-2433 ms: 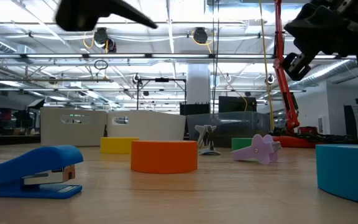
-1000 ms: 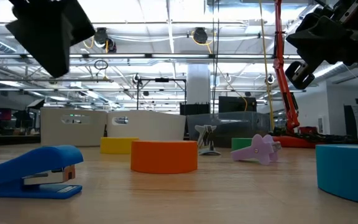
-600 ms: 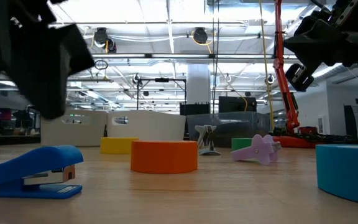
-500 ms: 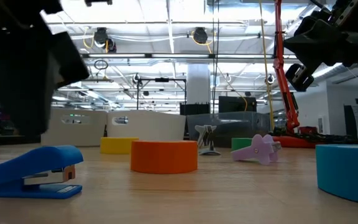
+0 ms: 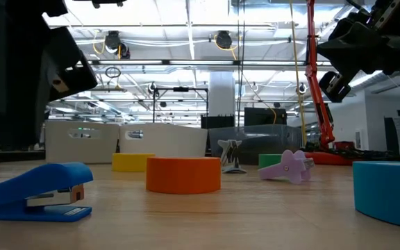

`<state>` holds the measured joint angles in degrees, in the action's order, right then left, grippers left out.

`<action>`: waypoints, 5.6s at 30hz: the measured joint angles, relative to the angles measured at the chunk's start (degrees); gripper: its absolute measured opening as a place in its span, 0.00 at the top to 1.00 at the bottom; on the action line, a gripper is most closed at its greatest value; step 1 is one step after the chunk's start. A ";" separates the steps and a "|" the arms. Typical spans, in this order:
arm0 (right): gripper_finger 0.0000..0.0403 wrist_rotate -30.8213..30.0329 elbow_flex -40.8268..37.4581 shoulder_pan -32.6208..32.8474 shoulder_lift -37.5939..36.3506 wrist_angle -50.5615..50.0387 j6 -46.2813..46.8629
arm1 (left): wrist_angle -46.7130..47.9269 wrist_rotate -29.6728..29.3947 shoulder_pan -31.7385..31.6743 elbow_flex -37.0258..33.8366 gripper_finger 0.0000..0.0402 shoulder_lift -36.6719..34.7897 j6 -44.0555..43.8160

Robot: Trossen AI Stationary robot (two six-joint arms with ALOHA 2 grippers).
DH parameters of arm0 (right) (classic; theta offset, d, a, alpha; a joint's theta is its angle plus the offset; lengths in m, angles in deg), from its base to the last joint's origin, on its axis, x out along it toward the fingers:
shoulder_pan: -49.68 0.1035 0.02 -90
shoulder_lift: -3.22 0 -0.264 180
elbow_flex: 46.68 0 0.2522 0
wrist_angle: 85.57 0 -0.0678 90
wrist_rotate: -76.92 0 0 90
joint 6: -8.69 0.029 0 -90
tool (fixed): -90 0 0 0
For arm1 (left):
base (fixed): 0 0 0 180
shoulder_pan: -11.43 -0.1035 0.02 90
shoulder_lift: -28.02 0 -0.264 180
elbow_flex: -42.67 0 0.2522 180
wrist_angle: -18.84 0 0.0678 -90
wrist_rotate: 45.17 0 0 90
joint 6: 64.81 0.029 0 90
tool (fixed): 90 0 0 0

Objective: Pick and place Stapler, Stapler remover, tape
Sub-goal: Put the small blue stapler into the black bin

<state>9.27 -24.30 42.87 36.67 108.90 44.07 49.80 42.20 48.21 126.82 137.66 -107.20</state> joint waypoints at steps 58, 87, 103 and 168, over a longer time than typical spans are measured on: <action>0.99 0.22 -0.07 0.01 -0.02 -0.28 1.27 | -0.59 5.91 -0.66 -0.04 0.23 -0.04 -3.54; 0.99 0.20 -0.07 0.01 -0.01 -0.70 1.49 | 3.24 -1.53 -1.40 -0.04 0.27 -0.09 0.50; 0.99 -0.02 -0.07 0.02 0.00 -0.82 1.30 | 0.77 1.97 -1.41 0.03 0.39 3.98 0.70; 0.61 4.32 6.32 -0.18 10.99 10.60 -5.12 | -22.21 -16.15 -26.63 -0.07 0.82 -12.15 3.71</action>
<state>13.59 -17.97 42.69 47.66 119.50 38.95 27.59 26.05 21.58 126.75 125.51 -103.50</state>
